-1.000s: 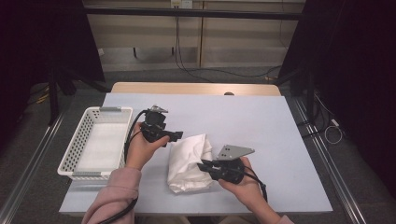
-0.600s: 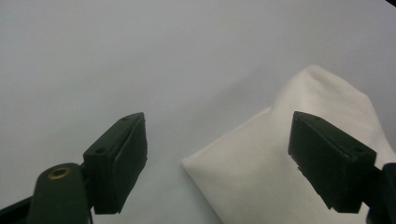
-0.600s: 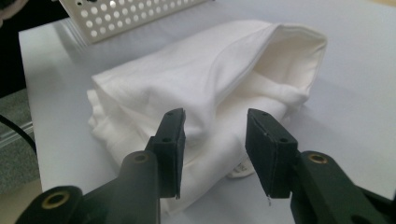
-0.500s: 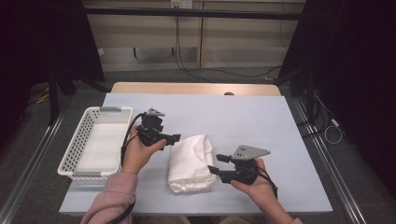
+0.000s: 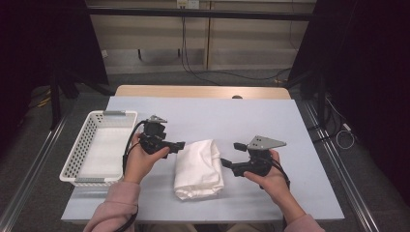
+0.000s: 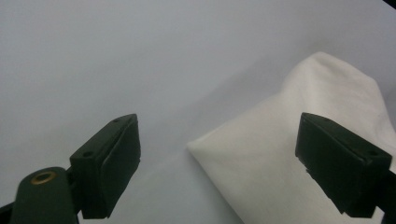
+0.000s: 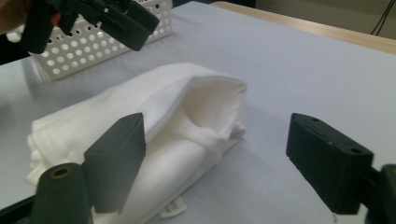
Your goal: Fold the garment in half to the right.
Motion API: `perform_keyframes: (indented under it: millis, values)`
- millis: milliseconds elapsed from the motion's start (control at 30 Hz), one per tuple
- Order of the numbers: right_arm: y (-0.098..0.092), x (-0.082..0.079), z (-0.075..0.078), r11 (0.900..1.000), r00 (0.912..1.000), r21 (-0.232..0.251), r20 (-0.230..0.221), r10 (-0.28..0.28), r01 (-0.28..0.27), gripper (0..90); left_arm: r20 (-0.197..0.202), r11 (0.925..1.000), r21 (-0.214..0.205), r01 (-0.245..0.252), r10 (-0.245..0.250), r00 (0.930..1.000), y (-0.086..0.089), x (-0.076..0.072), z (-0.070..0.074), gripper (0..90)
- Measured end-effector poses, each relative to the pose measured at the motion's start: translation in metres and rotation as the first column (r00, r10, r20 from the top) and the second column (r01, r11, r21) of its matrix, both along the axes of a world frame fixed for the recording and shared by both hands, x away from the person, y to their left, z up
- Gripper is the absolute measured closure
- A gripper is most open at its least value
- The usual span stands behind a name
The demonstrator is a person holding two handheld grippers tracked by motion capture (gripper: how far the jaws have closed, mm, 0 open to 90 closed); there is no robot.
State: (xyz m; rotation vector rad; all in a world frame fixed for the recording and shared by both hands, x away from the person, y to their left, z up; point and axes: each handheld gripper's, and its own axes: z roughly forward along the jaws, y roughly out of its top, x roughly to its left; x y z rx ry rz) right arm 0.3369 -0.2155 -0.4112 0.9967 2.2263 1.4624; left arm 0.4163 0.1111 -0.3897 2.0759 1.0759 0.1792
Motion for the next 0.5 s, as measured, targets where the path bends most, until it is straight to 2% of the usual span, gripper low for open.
perform_keyframes:
  millis: [167,200,233,300,333,367,400,433,467,500]
  values:
    - [-0.005,0.008,-0.005,0.9997,0.9996,-0.008,-0.015,-0.024,0.024,16.5,-0.006,0.9996,0.026,0.011,-0.011,0.9999,0.002,-0.001,0.002,13.1]
    - [-0.006,0.009,-0.006,0.9996,0.9994,-0.01,-0.018,-0.028,0.028,15.6,-0.013,0.9995,0.025,0.021,-0.02,0.9997,0.002,-0.002,0.003,12.6]
    - [-0.007,0.01,-0.006,0.9995,0.9994,-0.01,-0.017,-0.029,0.029,15.2,-0.012,1.0,0.002,0.002,-0.002,0.9999,0.001,-0.003,0.003,12.1]
    - [-0.009,0.012,-0.007,0.9994,0.9993,-0.014,-0.02,-0.032,0.032,13.3,-0.011,1.0,-0.001,0.007,-0.007,0.9999,0.0,-0.004,0.004,12.0]
    - [-0.01,0.013,-0.008,0.9995,0.9993,-0.015,-0.022,-0.029,0.028,12.7,-0.019,0.9988,0.034,0.034,-0.033,0.9993,0.002,-0.004,0.005,11.9]
    - [-0.011,0.014,-0.008,0.9993,0.9991,-0.018,-0.025,-0.034,0.034,12.7,-0.012,0.9988,0.042,0.026,-0.026,0.9996,0.002,-0.005,0.005,11.8]
    - [-0.011,0.015,-0.009,0.9991,0.999,-0.023,-0.025,-0.036,0.035,12.1,-0.013,1.0,0.003,0.003,-0.003,0.9999,0.0,-0.006,0.005,11.7]
    - [-0.012,0.015,-0.009,0.9993,0.9992,-0.021,-0.024,-0.032,0.032,12.0,-0.011,0.9999,0.008,0.007,-0.007,0.9999,0.0,-0.007,0.005,11.6]
    - [-0.013,0.016,-0.01,0.999,0.9991,-0.027,-0.023,-0.035,0.035,12.0,-0.012,0.9987,0.038,0.034,-0.034,0.9994,0.002,-0.006,0.005,11.5]
    - [-0.013,0.017,-0.01,0.9988,0.9992,-0.035,-0.021,-0.034,0.033,11.2,-0.017,0.9999,0.011,0.005,-0.005,0.9998,0.0,-0.008,0.004,11.2]
